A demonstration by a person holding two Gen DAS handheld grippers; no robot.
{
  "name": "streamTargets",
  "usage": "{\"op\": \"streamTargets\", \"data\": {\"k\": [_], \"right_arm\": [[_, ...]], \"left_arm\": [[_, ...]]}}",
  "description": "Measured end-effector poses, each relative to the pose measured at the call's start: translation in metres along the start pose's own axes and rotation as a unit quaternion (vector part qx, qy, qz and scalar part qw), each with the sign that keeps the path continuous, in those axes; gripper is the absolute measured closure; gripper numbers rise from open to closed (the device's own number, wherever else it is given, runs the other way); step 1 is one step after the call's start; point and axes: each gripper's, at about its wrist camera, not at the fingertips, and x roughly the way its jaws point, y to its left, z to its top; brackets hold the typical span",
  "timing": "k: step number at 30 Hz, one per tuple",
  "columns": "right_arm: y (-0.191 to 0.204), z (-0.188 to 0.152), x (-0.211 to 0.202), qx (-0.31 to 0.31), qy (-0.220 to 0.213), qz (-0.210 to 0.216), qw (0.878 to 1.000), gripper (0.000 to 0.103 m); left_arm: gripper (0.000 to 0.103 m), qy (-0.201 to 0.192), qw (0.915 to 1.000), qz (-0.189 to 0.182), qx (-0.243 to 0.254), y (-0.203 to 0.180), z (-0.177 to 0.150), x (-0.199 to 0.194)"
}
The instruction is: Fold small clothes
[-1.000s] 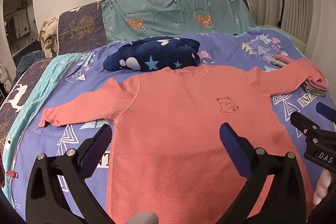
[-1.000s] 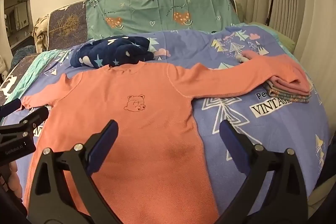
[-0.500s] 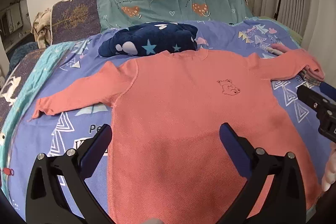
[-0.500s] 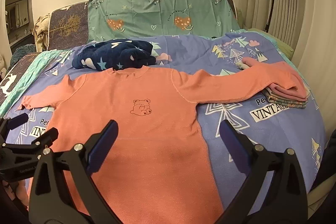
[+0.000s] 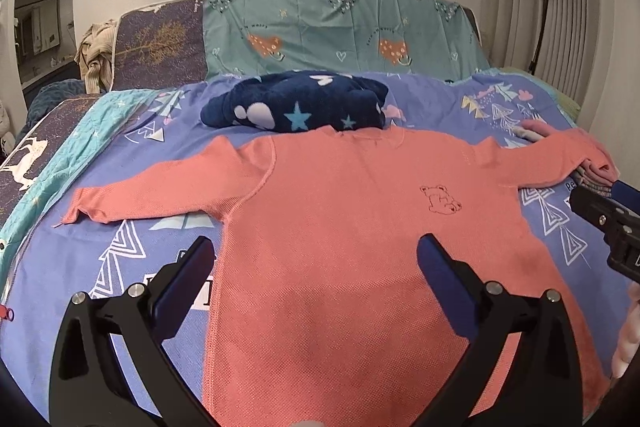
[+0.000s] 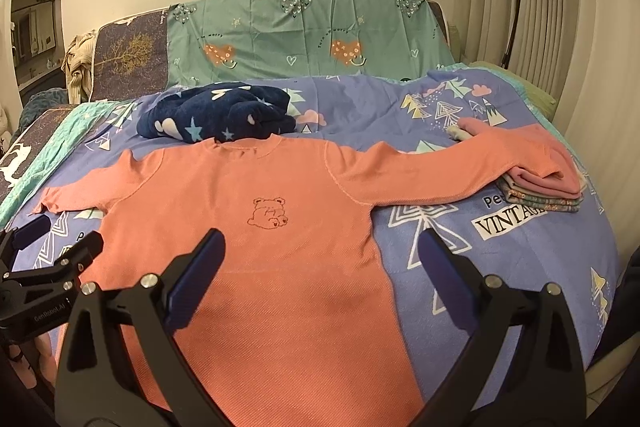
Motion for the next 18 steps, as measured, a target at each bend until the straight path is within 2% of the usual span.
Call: {"op": "streamTargets", "data": {"k": [6, 18], "right_arm": [[0.004, 0.0, 0.003, -0.008, 0.006, -0.004, 1.0, 0.005], [0.015, -0.004, 0.021, -0.023, 0.055, -0.025, 0.998, 0.005]], "left_arm": [[0.001, 0.003, 1.0, 0.002, 0.0, 0.004, -0.002, 0.004], [0.001, 0.051, 0.9986, -0.013, 0.005, 0.012, -0.015, 0.02]]}}
